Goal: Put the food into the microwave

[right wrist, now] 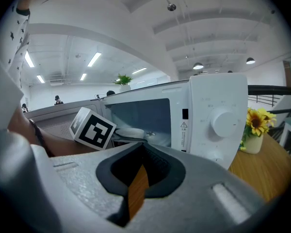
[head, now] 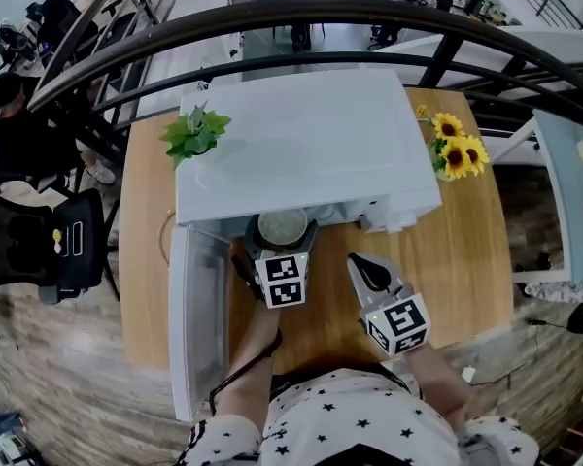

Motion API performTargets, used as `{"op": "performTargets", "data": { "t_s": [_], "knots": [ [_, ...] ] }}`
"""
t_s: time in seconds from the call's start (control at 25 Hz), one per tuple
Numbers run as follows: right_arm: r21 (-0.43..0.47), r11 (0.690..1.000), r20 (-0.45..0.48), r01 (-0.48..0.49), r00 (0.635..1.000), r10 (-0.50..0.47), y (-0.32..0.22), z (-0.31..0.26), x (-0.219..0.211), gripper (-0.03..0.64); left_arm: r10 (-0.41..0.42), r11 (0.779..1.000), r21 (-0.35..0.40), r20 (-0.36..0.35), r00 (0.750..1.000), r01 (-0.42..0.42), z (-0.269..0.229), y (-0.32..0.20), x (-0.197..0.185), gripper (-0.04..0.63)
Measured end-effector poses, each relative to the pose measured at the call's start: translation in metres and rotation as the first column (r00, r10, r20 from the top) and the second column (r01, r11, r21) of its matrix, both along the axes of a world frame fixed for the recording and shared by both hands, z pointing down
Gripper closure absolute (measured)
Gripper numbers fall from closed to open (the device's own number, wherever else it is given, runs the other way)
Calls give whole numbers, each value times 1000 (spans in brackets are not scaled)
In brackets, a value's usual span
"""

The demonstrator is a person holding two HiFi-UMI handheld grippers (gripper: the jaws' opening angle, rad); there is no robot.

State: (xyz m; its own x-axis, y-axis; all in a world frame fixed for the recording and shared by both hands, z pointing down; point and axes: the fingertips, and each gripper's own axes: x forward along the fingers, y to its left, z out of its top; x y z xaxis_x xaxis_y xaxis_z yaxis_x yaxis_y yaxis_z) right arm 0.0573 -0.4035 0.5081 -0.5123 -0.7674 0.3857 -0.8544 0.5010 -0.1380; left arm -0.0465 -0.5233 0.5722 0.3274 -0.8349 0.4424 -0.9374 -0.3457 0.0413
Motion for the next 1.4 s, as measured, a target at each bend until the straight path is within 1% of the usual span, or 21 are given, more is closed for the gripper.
{"op": "performTargets", "data": {
  "t_s": [0.24, 0.44, 0.72, 1.16, 1.4],
  "knots": [
    [-6, 1000, -3, -2, 1000, 2, -3, 2, 1, 612, 4, 1000, -22, 15, 1000, -4, 12, -11, 2, 92],
    [-11, 1000, -7, -3, 1000, 2, -5, 4, 1, 612, -6, 1000, -14, 42, 999, 7, 13, -21, 0, 92],
    [-13, 1000, -9, -4, 1000, 4, -6, 5, 1, 612, -10, 1000, -13, 49, 999, 10, 14, -31, 2, 92],
    [-11, 1000, -11, -7, 1000, 7, -3, 4, -1, 612, -16, 999, -49, 117, 993, 22, 25, -44, 1, 92],
    [-6, 1000, -12, -6, 1000, 6, 0, 4, -2, 612, -11, 998, -58, 118, 993, 18, 25, -44, 2, 92]
  ]
}}
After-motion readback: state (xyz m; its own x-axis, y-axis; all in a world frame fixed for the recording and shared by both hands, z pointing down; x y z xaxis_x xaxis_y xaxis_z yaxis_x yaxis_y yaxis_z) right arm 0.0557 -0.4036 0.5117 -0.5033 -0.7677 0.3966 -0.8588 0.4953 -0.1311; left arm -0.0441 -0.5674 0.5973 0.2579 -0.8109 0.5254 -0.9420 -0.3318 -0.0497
